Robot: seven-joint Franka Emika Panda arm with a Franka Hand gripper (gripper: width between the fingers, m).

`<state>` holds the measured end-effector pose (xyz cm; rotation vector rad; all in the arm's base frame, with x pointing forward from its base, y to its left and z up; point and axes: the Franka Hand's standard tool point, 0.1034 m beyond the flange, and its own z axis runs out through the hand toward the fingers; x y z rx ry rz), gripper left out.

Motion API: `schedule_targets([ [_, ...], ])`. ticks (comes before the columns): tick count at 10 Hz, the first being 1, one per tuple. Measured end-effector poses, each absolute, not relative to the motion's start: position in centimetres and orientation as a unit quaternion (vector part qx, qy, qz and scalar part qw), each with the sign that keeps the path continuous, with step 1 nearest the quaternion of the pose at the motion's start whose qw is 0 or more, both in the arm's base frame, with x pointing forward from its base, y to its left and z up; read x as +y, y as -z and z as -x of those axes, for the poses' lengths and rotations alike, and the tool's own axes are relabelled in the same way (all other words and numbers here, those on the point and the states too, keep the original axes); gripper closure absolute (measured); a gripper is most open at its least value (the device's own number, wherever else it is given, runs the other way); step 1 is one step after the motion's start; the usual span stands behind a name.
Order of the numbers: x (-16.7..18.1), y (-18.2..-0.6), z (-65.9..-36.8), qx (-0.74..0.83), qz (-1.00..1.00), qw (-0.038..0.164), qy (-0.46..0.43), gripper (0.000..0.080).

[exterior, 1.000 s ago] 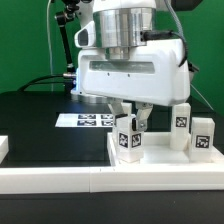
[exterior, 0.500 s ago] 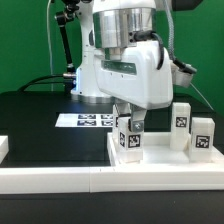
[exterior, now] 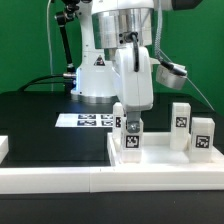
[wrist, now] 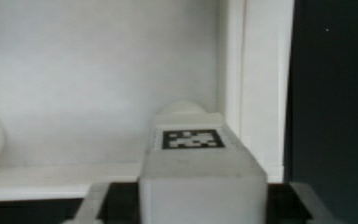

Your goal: Assemble square table

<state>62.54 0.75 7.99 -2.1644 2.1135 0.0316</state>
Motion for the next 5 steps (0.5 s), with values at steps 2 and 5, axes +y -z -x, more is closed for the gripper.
schedule_targets([
  [2,0.88,-7.92,-62.44,0.683,0.728,0.055,-0.012,0.0286],
  [5,1.28,-7.75,-62.44,0.597,0.800,0.052,-0.014,0.0156],
])
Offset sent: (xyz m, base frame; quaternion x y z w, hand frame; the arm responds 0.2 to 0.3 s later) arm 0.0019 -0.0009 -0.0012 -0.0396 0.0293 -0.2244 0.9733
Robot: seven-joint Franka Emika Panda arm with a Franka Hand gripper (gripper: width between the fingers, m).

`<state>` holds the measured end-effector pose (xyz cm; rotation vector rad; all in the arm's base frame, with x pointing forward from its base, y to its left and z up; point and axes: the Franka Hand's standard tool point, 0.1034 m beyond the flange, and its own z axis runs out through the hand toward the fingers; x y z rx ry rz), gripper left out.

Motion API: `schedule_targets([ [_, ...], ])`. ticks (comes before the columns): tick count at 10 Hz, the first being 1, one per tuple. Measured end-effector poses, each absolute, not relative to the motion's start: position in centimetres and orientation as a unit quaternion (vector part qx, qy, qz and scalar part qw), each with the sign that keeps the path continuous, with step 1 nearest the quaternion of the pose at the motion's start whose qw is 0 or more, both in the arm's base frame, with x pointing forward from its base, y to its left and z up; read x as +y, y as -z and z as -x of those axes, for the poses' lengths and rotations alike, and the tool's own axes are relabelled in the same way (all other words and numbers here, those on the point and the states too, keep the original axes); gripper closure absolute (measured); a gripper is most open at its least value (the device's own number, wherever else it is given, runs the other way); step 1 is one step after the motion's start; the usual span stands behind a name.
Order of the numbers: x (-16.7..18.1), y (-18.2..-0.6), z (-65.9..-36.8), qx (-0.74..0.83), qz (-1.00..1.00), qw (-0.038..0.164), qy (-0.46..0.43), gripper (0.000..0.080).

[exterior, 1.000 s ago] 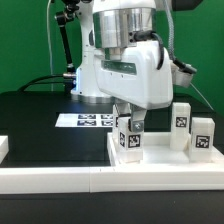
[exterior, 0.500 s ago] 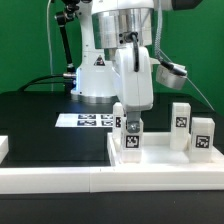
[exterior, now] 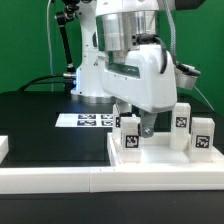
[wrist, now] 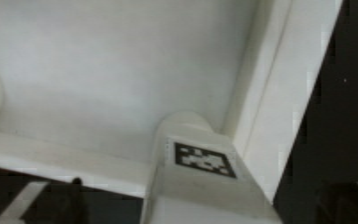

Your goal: Assemble square table

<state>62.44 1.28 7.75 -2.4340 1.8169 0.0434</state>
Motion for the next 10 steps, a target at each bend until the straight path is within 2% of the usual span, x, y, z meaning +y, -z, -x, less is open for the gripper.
schedule_targets([
  [7,1.15,-7.66,-62.40,0.362,0.931,0.051,0.000,0.0150],
  [10,1.23,-7.61,-62.34,0.255,0.966,0.039,0.006,0.0150],
])
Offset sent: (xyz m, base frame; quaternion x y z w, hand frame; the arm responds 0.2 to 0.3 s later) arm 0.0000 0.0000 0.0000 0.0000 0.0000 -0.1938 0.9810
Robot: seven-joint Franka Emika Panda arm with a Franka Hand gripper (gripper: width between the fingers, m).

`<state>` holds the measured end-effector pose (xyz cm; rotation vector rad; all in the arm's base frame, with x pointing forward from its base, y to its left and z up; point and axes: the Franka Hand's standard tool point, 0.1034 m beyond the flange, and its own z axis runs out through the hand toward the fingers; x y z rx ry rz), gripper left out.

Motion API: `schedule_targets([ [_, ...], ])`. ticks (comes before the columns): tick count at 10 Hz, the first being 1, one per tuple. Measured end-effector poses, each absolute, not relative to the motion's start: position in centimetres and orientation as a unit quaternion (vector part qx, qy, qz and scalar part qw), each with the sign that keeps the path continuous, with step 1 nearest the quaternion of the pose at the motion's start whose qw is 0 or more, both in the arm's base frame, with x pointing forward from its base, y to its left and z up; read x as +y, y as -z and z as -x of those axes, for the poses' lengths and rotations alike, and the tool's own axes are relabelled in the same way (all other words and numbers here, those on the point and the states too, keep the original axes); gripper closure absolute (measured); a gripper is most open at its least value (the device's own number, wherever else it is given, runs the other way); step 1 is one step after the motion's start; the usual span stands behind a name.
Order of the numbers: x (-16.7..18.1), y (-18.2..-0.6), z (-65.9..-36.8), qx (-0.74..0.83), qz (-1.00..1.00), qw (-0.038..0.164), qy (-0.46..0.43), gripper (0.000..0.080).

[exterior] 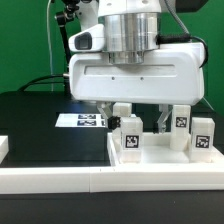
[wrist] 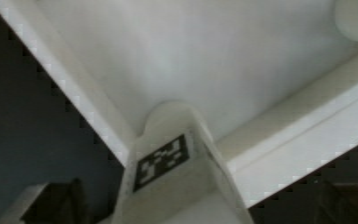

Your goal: Assemble square table

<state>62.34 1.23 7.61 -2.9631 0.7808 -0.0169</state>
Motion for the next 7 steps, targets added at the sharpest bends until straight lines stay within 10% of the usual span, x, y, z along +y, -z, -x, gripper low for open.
schedule_targets([
  [7,0.62,-7.57,-62.31,0.022,0.999,0.029,0.013,0.0150],
])
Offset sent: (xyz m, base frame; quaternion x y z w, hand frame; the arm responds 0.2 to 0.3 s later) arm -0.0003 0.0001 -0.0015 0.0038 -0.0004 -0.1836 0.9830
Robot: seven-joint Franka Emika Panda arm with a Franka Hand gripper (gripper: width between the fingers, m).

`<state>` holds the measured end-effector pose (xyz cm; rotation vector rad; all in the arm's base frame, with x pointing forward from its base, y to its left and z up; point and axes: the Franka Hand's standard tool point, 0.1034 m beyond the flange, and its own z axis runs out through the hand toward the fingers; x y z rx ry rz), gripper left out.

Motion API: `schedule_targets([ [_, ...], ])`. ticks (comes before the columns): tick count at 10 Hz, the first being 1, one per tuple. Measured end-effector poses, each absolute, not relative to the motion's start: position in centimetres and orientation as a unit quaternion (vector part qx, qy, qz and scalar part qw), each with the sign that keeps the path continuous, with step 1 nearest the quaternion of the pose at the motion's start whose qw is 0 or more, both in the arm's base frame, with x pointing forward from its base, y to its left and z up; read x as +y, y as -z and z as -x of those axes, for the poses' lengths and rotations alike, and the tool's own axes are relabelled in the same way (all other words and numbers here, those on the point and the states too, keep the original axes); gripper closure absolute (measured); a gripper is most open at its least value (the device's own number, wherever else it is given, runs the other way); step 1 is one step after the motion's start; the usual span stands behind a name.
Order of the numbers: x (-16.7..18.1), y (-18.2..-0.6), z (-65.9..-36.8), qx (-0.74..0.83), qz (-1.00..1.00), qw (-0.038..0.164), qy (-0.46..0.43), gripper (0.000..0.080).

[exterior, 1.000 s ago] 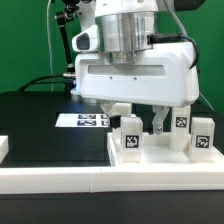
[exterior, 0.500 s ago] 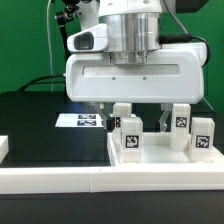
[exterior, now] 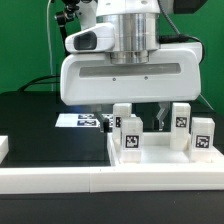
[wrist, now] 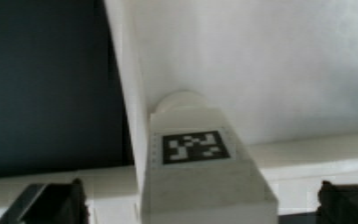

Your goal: Assemble square table

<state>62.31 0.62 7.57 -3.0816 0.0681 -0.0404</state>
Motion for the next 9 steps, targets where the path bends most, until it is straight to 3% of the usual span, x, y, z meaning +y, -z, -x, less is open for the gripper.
schedule_targets([
  [1,0.62,-7.57,-62.31,0.023,0.999,0.030,0.013,0.0238],
  [2,0.61,-7.56,-62.31,0.024,0.999,0.030,0.013,0.0238],
  [3,0.61,-7.56,-62.31,0.024,0.999,0.030,0.013,0.0440],
  [4,0.60,-7.56,-62.31,0.027,0.999,0.030,0.013,0.0511],
  [9,0.62,-7.56,-62.31,0.118,0.992,0.031,0.010,0.0511],
])
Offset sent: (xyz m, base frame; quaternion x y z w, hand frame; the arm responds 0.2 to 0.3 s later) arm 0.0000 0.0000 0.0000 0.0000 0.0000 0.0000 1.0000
